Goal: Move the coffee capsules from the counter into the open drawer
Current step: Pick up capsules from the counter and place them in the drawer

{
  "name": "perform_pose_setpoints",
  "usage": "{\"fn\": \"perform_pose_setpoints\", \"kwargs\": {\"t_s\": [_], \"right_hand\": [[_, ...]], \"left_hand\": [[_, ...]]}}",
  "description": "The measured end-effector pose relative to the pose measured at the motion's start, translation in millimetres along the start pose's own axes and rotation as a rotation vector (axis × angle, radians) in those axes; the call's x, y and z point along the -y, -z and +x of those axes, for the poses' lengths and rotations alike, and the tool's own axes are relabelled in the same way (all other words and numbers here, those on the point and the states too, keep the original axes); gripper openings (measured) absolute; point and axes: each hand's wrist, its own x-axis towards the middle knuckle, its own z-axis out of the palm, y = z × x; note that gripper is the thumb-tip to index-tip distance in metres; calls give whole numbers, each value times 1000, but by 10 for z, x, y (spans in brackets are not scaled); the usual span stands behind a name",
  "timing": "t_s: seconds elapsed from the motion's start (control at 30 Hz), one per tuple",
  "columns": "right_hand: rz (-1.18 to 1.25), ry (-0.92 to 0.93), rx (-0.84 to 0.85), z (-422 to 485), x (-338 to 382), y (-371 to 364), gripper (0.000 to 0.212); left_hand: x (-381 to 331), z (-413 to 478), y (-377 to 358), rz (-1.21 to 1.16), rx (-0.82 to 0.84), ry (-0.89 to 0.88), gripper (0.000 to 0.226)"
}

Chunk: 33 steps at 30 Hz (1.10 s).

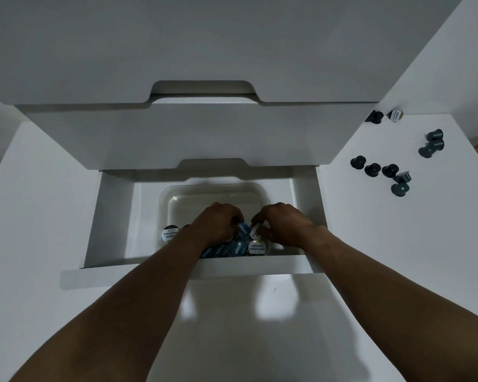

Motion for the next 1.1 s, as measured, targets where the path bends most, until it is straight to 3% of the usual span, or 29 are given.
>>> {"fn": "perform_pose_setpoints", "kwargs": {"t_s": [0.33,0.57,0.7,1.1], "right_hand": [[66,-14,-67,14,-8,33,41],[9,-60,-405,-102,101,149,31],[-1,-99,-498,-301,210,271,35],[67,-124,-815,-1567,658,492,50]], "left_hand": [[-71,-52,35,13,-67,54,39],[-352,-357,176,216,-441,167,35],[-590,-622,277,281,-625,189,36],[-1118,-1574,506,350,-925,-168,29]]}}
